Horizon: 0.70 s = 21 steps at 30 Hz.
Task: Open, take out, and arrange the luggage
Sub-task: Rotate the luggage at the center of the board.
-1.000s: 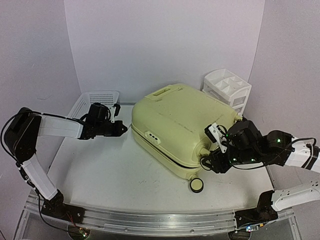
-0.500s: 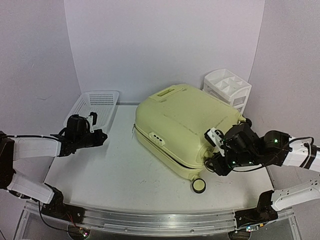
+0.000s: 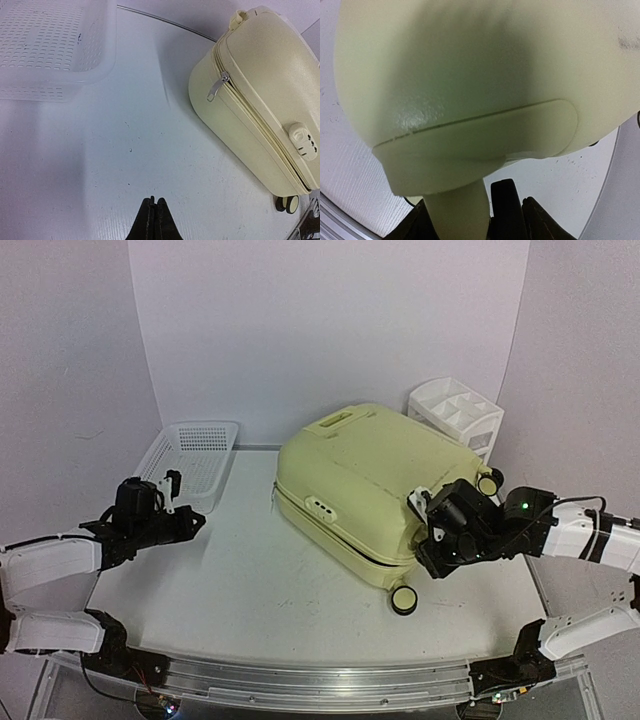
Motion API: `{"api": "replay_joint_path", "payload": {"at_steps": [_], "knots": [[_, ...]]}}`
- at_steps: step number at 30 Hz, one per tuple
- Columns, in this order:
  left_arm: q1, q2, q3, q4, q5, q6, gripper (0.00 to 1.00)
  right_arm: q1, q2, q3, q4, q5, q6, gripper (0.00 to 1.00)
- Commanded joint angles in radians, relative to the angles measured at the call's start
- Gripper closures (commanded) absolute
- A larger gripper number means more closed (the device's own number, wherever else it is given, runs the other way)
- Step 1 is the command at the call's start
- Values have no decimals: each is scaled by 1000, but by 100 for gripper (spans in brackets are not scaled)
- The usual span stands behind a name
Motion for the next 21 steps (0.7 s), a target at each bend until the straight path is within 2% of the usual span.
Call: {"api": "replay_joint_path", "payload": {"at_steps": [1, 2, 6, 10, 13, 14, 15, 17, 21], "knots": [[-5, -8, 18, -23, 35, 28, 100, -40, -14, 62, 95, 70, 30, 45], [-10, 7, 31, -23, 42, 40, 99, -39, -21, 57, 113, 30, 20, 45], [-34, 86, 95, -20, 79, 105, 76, -40, -52, 41, 138, -36, 9, 36], [-40, 165, 172, -14, 140, 206, 60, -40, -86, 33, 138, -54, 4, 30], [-40, 216, 220, 15, 206, 294, 38, -41, -86, 39, 138, -98, -10, 27], [-40, 235, 232, 37, 222, 321, 27, -41, -83, 41, 137, -111, -13, 26], [-40, 257, 245, 58, 232, 346, 22, -41, -78, 43, 136, -121, -16, 26], [-40, 309, 286, 87, 246, 395, 20, -40, -70, 46, 133, -139, -20, 26], [-38, 416, 374, 144, 359, 559, 27, -40, -67, 57, 121, -148, -24, 26]]}}
